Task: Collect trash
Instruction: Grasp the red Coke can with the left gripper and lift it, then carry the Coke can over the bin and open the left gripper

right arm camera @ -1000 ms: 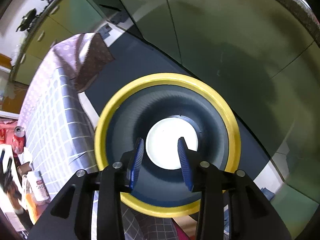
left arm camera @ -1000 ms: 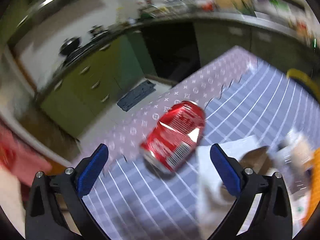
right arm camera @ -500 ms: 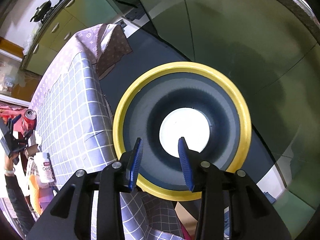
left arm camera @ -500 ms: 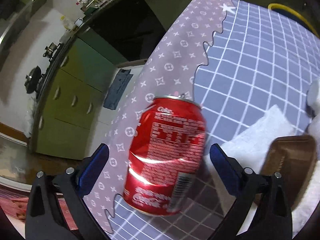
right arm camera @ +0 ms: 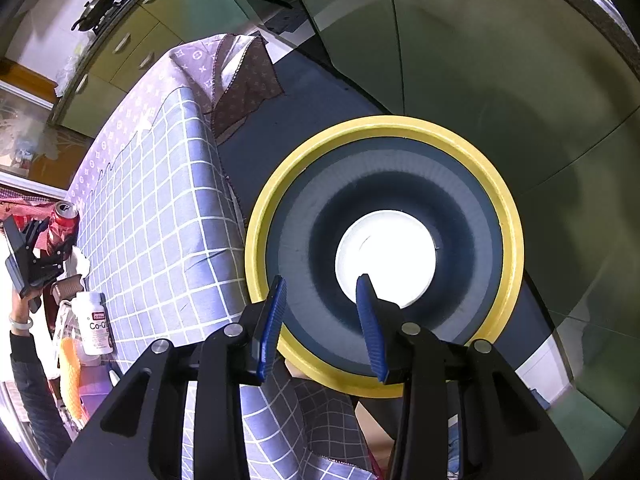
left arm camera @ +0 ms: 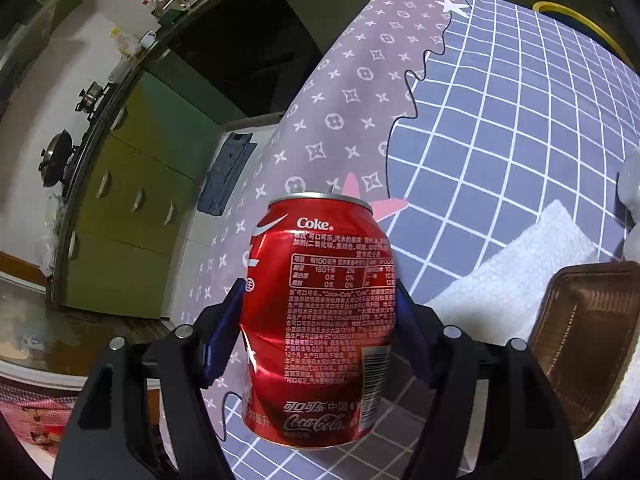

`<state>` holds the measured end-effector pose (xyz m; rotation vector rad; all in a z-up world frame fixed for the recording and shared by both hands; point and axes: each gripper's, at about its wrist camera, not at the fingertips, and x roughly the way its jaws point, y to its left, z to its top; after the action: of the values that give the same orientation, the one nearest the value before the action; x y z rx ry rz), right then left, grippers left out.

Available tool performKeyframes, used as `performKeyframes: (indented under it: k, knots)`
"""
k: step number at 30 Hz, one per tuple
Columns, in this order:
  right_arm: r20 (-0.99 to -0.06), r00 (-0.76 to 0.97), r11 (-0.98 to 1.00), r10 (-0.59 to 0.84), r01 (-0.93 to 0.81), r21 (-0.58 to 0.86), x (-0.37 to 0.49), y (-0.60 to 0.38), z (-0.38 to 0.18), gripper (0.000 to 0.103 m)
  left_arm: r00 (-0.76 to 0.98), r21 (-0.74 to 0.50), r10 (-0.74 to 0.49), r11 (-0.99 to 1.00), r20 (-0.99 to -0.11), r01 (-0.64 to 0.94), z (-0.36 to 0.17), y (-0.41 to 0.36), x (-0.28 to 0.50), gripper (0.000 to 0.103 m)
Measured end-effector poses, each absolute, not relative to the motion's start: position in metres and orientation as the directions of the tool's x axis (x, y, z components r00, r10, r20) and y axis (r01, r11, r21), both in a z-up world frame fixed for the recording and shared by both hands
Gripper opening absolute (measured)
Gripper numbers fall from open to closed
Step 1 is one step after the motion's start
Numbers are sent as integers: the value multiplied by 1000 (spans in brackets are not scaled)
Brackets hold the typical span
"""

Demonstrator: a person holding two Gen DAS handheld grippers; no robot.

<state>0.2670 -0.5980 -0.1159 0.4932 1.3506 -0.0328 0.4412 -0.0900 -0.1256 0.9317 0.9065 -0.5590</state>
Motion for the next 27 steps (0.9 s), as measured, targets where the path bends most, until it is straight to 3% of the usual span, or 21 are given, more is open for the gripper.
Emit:
performKeyframes:
  k: [16, 27]
  knots:
    - [-929, 245, 894, 276, 290, 342, 259, -602, -115, 37, 534, 397, -148, 514, -832, 761, -73, -113, 393, 67]
    - [-911, 309, 890, 273, 279, 361, 225, -628, -87, 37, 412, 335, -311, 272, -856, 902, -38, -256, 319, 67]
